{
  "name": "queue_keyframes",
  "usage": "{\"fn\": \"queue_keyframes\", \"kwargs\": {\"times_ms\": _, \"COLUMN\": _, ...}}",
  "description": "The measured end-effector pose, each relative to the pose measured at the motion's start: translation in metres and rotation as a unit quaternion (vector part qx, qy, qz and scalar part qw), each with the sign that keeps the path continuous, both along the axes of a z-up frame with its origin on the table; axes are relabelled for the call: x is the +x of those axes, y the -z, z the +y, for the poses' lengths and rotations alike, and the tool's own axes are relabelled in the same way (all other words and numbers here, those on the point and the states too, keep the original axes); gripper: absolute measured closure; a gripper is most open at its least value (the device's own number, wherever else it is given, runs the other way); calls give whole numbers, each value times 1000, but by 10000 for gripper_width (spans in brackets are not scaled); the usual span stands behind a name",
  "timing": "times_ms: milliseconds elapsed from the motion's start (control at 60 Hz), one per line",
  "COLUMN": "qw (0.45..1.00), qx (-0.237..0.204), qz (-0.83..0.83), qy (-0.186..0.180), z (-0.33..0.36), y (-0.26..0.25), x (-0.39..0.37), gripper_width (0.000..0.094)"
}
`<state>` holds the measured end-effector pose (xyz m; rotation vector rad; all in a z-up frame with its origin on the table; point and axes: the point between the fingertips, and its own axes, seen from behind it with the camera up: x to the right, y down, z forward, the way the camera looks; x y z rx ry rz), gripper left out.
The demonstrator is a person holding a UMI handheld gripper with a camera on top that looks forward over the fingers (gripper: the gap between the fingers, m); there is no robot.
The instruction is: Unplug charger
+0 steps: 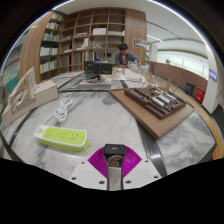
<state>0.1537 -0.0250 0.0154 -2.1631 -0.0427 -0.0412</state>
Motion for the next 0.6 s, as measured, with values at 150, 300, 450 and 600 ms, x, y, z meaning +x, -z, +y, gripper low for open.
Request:
{"fn": "queue_keyframes", "kwargs": {"times_ms": 150, "qw": 1000, "qx": -8, "qz": -7, "qy": -7, "z": 0, "y": 18, "x": 0, "gripper_width": 784}}
{"fn": "queue_keyframes", "kwargs": {"times_ms": 300, "qw": 1000, "qx": -18, "qz": -20, "qy": -5, "z": 8, "y": 20, "x": 2, "gripper_width": 680}}
{"fn": "queue_keyframes", "kwargs": {"times_ms": 450, "qw": 1000, "qx": -26, "qz": 3, "qy": -14, "z": 8, "y": 22, "x": -7, "gripper_width": 603}}
{"fn": "queue_keyframes", "kwargs": {"times_ms": 600, "qw": 1000, "qx": -26, "qz": 2, "qy": -15, "z": 0, "y": 20, "x": -6, "gripper_width": 221}}
